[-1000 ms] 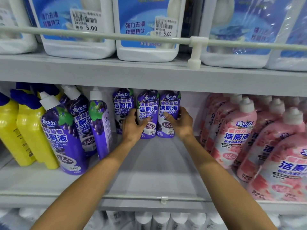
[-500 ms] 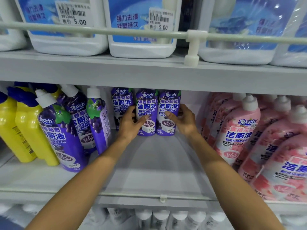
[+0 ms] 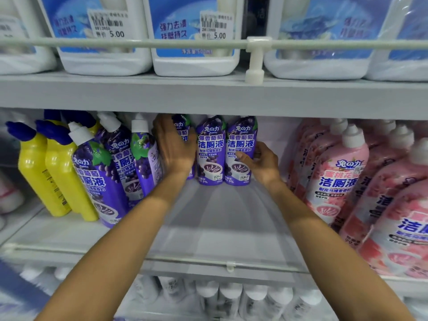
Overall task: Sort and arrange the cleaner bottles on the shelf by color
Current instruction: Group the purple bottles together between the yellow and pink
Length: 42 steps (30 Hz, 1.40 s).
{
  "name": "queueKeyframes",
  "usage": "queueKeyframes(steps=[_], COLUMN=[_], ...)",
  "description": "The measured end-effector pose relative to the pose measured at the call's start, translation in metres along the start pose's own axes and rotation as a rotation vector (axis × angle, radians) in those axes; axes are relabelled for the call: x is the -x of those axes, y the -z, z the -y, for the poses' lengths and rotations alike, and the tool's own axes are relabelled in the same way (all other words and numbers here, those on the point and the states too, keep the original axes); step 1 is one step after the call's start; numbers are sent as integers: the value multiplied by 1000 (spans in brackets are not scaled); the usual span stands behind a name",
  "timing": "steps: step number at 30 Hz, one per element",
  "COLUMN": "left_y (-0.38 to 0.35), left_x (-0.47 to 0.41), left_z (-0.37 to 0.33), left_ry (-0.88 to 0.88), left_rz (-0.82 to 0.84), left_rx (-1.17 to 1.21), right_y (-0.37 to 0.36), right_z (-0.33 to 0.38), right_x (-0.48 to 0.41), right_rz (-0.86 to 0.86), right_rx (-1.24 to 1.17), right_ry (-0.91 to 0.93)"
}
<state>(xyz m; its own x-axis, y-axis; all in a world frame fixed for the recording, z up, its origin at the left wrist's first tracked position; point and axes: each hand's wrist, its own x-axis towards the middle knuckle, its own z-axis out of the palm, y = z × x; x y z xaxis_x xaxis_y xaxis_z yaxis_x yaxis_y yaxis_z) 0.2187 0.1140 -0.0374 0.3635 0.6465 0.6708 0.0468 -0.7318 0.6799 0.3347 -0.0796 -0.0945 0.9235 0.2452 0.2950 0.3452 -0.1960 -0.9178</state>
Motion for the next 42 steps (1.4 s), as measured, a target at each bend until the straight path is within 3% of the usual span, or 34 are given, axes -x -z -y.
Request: queueKeyframes(steps=[3, 5, 13, 19, 27, 34, 39, 42], left_y=[-8, -10, -10, 0, 2, -8, -5, -7], left_x=[-17, -15, -1, 31, 56, 57, 72, 76], left_z=[0, 4, 18, -1, -21, -23, 3, 9], left_ry=[293, 393, 403, 309, 191, 223, 335, 350], left_rz=[93, 151, 85, 85, 181, 207, 392, 379], left_rx=[100, 144, 120, 30, 176, 230, 306, 320], right_y=[5, 9, 11, 10, 9, 10, 14, 12], right_z=[4, 6, 5, 3, -5, -7, -1, 7], right_x=[-1, -2, -1, -2, 1, 0, -1, 0], right_rz=[19, 49, 69, 72, 88, 105, 141, 92], right_rx=[49, 77, 162, 172, 32, 9, 56, 36], right_ry=[-2, 0, 28, 13, -4, 21, 26, 32])
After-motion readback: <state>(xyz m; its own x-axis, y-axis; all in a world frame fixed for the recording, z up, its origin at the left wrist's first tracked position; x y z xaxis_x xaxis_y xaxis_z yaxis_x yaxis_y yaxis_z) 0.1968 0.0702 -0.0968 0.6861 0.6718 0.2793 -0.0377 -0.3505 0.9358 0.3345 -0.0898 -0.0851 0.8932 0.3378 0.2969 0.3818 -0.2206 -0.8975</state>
